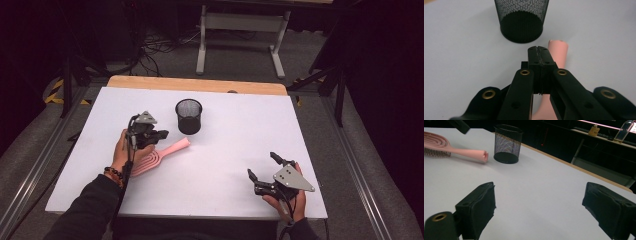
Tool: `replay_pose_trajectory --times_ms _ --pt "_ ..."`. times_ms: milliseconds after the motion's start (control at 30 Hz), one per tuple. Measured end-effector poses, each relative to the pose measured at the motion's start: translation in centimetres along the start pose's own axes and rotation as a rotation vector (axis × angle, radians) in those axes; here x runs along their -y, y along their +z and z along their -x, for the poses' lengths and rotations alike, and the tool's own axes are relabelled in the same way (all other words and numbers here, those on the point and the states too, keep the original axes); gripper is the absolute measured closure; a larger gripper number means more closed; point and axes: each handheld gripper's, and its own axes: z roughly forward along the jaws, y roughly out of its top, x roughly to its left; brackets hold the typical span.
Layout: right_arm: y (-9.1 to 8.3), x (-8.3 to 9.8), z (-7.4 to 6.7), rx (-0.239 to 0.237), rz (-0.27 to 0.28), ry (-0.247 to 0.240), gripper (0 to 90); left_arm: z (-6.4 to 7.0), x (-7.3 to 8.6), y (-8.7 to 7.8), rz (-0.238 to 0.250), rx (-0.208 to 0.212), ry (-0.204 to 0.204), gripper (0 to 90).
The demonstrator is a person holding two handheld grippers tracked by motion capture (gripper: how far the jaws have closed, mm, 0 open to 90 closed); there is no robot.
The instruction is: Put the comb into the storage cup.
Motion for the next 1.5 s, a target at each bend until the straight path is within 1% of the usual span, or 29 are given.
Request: replay_pose_trajectory --times_ms 33,67,100,133,167,200,233,267,333,400,433,533,567,633,700,733,767,833,867,1000,1133,1200,1233,1267,1300,1367,1400,1467,1500 --pt "0.0 0.0 0.0 -0.003 0.0 -0.001 11.0 0.0 -0.2 0.4 -0.028 0.005 -0.003 89.8" --pt "0.0 0.0 0.0 -0.005 -0.001 -0.001 11.0 0.1 -0.3 0.8 -0.042 0.002 -0.007 89.8" --pt "0.0 0.0 0.1 -0.007 -0.001 -0.002 11.1 0.1 -0.3 0.8 -0.042 0.002 -0.007 89.8" --pt "0.0 0.0 0.0 -0.007 -0.004 -0.001 11.0 0.1 -0.8 1.9 -0.099 0.001 -0.018 89.8" --pt "0.0 0.0 0.0 -0.009 -0.005 -0.005 11.1 0.1 -0.8 1.9 -0.099 0.001 -0.018 89.8" --pt "0.0 0.0 0.0 -0.009 -0.005 -0.005 11.1 0.1 -0.9 2.3 -0.12 -0.005 -0.014 89.8" --pt "0.1 0.0 0.0 -0.012 -0.006 -0.008 11.1 0.2 -1.0 2.8 -0.14 0.004 -0.01 89.8" --pt "0.1 -0.1 -0.1 -0.015 -0.007 -0.012 11.0 0.3 -1.1 3.1 -0.158 -0.001 -0.005 89.8" --pt "0.2 -0.1 -0.2 -0.02 -0.008 -0.019 11.0 0.5 -1.3 3.7 -0.186 0.0 -0.002 89.8" --pt "0.2 -0.1 -0.2 -0.021 -0.013 -0.021 11.0 0.8 -1.6 4.3 -0.22 -0.01 0.013 89.8" --pt "0.3 -0.1 -0.2 -0.021 -0.014 -0.021 11.1 0.9 -1.7 4.6 -0.227 -0.009 0.027 89.8" --pt "0.3 -0.1 -0.2 -0.022 -0.014 -0.028 11.2 1.5 -1.9 5.1 -0.263 0.005 0.046 89.8" --pt "0.3 -0.1 -0.2 -0.022 -0.014 -0.028 11.2 1.5 -1.9 5.1 -0.263 0.005 0.046 89.8" --pt "0.2 -0.1 -0.2 -0.02 -0.015 -0.028 11.2 2.0 -1.9 5.5 -0.276 0.022 0.063 89.8" --pt "0.2 -0.1 -0.1 -0.018 -0.013 -0.028 11.3 2.6 -1.9 5.8 -0.291 0.022 0.087 89.7" --pt "0.2 -0.1 -0.1 -0.018 -0.013 -0.029 11.4 3.1 -1.8 5.8 -0.303 0.031 0.109 89.7" --pt "0.2 -0.1 -0.1 -0.018 -0.013 -0.029 11.4 3.1 -1.8 5.8 -0.303 0.031 0.109 89.8" --pt "0.2 -0.1 -0.1 -0.016 -0.012 -0.028 11.4 3.8 -1.7 5.7 -0.313 0.03 0.131 89.7" --pt "0.2 -0.1 -0.1 -0.017 -0.014 -0.027 11.4 4.0 -1.7 5.6 -0.315 0.027 0.152 89.8" --pt "0.2 -0.1 -0.1 -0.017 -0.016 -0.03 11.5 4.7 -1.4 5.3 -0.318 0.036 0.189 89.7" --pt "0.3 -0.1 -0.2 -0.017 -0.019 -0.03 11.5 5.2 -1.1 4.9 -0.313 0.051 0.215 89.7" --pt "0.3 0.0 -0.2 -0.017 -0.02 -0.029 11.5 5.5 -0.9 4.7 -0.311 0.062 0.218 89.7" --pt "0.3 0.0 -0.2 -0.017 -0.021 -0.03 11.5 5.6 -0.9 4.6 -0.309 0.066 0.229 89.7" --pt "0.3 0.0 -0.2 -0.018 -0.022 -0.03 11.5 5.7 -0.8 4.6 -0.31 0.07 0.228 89.7" --pt "0.3 0.0 -0.2 -0.019 -0.022 -0.03 11.5 5.8 -0.8 4.5 -0.311 0.071 0.24 89.7" --pt "0.3 0.0 -0.2 -0.019 -0.021 -0.029 11.5 6.0 -0.7 4.3 -0.313 0.074 0.245 89.7" --pt "0.3 0.0 -0.2 -0.02 -0.021 -0.028 11.5 6.0 -0.6 4.2 -0.305 0.077 0.25 89.7" --pt "0.4 0.0 -0.1 -0.023 -0.021 -0.023 11.4 6.3 -0.4 3.9 -0.31 0.083 0.254 89.7" --pt "0.4 0.1 -0.1 -0.023 -0.021 -0.023 11.5 6.4 -0.4 3.8 -0.301 0.087 0.259 89.8"
